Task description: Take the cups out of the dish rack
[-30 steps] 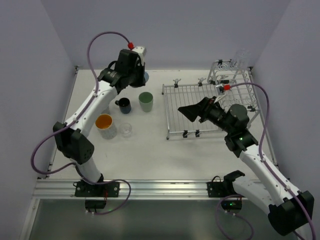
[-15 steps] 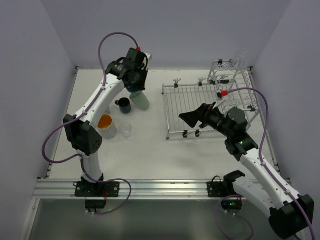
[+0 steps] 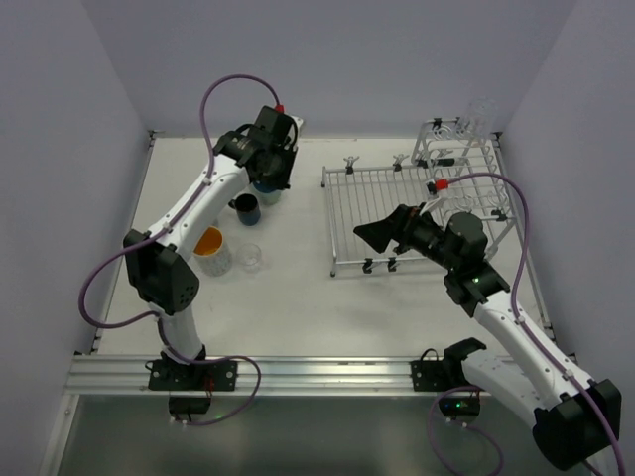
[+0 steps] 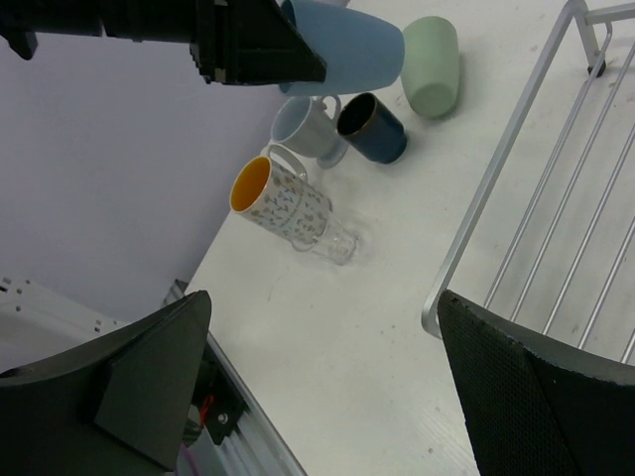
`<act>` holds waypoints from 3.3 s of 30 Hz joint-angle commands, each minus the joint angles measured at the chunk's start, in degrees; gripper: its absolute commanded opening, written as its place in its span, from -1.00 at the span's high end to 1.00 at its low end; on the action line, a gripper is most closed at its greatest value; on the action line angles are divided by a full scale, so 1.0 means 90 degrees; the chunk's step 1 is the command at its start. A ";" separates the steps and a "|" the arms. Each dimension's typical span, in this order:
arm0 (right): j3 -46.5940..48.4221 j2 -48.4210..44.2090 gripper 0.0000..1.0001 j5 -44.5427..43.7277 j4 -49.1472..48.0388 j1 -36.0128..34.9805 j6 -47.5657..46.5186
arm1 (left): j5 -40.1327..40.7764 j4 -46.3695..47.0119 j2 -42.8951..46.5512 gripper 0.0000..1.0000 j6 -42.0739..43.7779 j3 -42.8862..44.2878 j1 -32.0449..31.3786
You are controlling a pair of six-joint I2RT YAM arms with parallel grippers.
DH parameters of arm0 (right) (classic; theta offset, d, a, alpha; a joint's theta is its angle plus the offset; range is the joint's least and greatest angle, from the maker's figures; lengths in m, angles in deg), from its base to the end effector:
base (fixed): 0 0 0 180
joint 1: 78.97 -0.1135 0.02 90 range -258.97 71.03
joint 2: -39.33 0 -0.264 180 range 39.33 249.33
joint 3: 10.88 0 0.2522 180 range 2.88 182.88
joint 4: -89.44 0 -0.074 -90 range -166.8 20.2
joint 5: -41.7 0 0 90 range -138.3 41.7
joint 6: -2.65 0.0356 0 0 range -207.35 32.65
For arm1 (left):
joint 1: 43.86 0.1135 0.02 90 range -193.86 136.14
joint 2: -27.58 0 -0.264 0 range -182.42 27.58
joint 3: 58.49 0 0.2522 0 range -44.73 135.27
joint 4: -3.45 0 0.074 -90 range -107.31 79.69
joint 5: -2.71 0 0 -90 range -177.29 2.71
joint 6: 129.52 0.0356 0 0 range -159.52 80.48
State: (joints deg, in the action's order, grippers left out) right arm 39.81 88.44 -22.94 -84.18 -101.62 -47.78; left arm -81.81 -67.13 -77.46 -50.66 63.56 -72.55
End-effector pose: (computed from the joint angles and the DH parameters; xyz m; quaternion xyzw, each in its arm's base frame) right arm 0.1834 0.0930 0.3111 -0.0413 0.7322 0.4795 0.4819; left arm 0.3478 -0.1865 0.3542 0.1300 0.9400 -0.0637 0.3090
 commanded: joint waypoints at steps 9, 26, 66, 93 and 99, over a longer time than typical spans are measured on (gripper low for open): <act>0.0184 0.0169 -0.98 -0.0016 0.0009 -0.0012 -0.0237 | -0.0198 0.0181 0.0284 1.00 0.0202 -0.0050 -0.0054; 0.0086 0.0130 -0.98 -0.0015 -0.0010 -0.0012 -0.0305 | -0.0198 0.0054 -0.1629 1.00 0.0212 0.0955 -0.0348; 0.0096 0.0052 -0.98 -0.0006 -0.0011 -0.0002 -0.0305 | 0.0153 -0.0240 -0.1904 -0.16 0.0437 0.1453 -0.0485; 0.0028 -0.0124 -0.98 0.0072 0.0048 -0.0022 -0.0344 | -0.4678 0.1400 -0.1931 -0.41 -0.0257 0.1679 0.3538; 0.0037 -0.0065 -0.98 0.0111 0.0058 -0.0051 -0.0354 | -0.4720 0.1216 -0.2616 -0.52 0.0134 0.1815 0.3666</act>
State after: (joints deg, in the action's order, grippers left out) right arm 39.81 88.04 -23.02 -83.42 -101.75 -50.07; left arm -120.37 -55.77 -99.31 -52.21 76.92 -39.94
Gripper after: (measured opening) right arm 0.989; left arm 0.753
